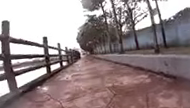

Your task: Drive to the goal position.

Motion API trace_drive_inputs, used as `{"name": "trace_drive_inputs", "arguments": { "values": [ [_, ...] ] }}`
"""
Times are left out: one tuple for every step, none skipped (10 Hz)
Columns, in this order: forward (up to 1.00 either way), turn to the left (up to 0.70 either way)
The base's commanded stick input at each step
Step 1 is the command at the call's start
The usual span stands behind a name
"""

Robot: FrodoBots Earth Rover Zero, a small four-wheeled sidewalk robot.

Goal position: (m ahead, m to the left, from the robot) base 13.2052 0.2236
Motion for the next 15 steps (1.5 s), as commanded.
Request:
{"name": "trace_drive_inputs", "arguments": {
  "values": [
    [1.00,0.00],
    [1.00,0.00],
    [1.00,0.00],
    [1.00,0.00],
    [1.00,0.00],
    [1.00,0.00],
    [1.00,0.00],
    [1.00,0.00],
    [1.00,0.00],
    [1.00,0.01],
    [1.00,0.05],
    [1.00,0.12],
    [1.00,0.20],
    [1.00,0.25],
    [1.00,0.22]
  ]
}}
